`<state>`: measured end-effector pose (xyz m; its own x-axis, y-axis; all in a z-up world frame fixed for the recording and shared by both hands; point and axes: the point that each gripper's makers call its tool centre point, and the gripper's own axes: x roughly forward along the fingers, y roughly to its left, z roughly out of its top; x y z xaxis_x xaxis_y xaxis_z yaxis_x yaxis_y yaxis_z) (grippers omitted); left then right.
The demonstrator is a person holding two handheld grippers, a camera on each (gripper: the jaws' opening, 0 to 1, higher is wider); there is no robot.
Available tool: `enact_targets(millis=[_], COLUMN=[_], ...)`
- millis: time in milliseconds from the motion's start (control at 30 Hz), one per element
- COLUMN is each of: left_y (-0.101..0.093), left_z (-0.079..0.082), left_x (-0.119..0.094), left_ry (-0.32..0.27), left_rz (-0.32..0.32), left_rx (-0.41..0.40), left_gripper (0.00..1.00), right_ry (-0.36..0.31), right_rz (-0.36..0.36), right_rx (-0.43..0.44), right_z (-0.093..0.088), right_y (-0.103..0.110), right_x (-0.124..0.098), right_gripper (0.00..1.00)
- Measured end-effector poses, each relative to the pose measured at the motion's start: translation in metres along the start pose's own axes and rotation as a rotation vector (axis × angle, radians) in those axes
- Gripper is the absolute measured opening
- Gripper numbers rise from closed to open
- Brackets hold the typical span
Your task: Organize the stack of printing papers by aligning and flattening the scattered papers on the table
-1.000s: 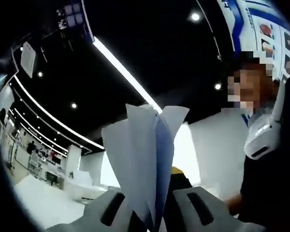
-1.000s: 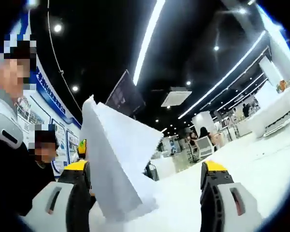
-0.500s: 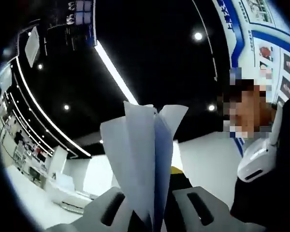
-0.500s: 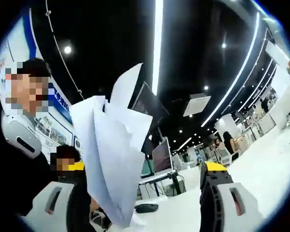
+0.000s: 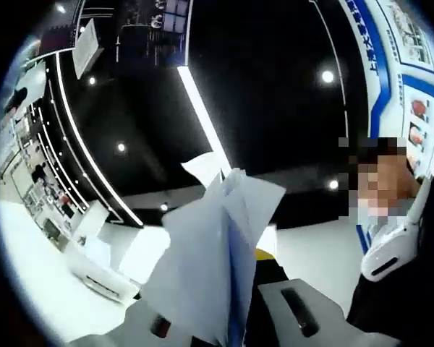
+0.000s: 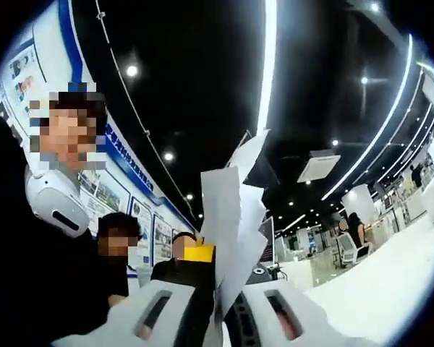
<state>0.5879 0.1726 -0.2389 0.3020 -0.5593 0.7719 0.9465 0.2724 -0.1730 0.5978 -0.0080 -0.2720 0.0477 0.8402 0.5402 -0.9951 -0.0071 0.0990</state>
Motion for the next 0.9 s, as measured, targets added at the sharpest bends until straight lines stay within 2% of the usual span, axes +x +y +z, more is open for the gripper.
enact_targets(millis=[167,333,433,467,500,567,667,733,800,900], left_y=[-0.003,-0.003,0.0,0.0,0.0,-0.001,-0.004,-0.001,0.003,0.008], left_z=[-0.015,-0.015,-0.023,-0.026,-0.03,-0.038,-0.055,-0.065,-0.082,-0.094], left_x=[-0.002,-0.004,-0.008,-0.009,-0.01,-0.01,-0.009,-0.01,-0.013,-0.015], left_ry=[0.079,0.116,0.225,0.262,0.304,0.365,0.465,0.523,0.606,0.653], left_rz=[-0.003,-0.003,-0.003,-0.004,-0.008,-0.019,-0.034,-0.029,-0.025,-0.006], left_rx=[0.034,0.048,0.089,0.103,0.104,0.12,0.135,0.171,0.229,0.271], left_gripper=[0.07,0.16,0.19,0.2,0.21,0.21,0.21,0.2,0.19,0.08], right_ry=[0.02,0.048,0.084,0.155,0.186,0.205,0.279,0.31,0.336,0.374], right_rz=[-0.016,-0.034,-0.028,0.008,0.015,0.013,-0.001,-0.033,-0.046,-0.06], right_rx=[-0.006,-0.005,-0.023,-0.032,-0.041,-0.048,-0.061,-0.061,-0.057,-0.082], right_z=[0.007,0.019,0.022,0.023,0.022,0.026,0.022,0.022,0.019,0.013], right_y=[-0.002,-0.005,-0.004,0.005,0.007,0.007,0.005,0.0,-0.003,-0.003], right_x=[-0.009,-0.023,-0.029,-0.037,-0.039,-0.043,-0.049,-0.052,-0.055,-0.057], right_gripper=[0.0,0.0,0.0,0.0,0.0,0.0,0.0,0.0,0.0,0.0])
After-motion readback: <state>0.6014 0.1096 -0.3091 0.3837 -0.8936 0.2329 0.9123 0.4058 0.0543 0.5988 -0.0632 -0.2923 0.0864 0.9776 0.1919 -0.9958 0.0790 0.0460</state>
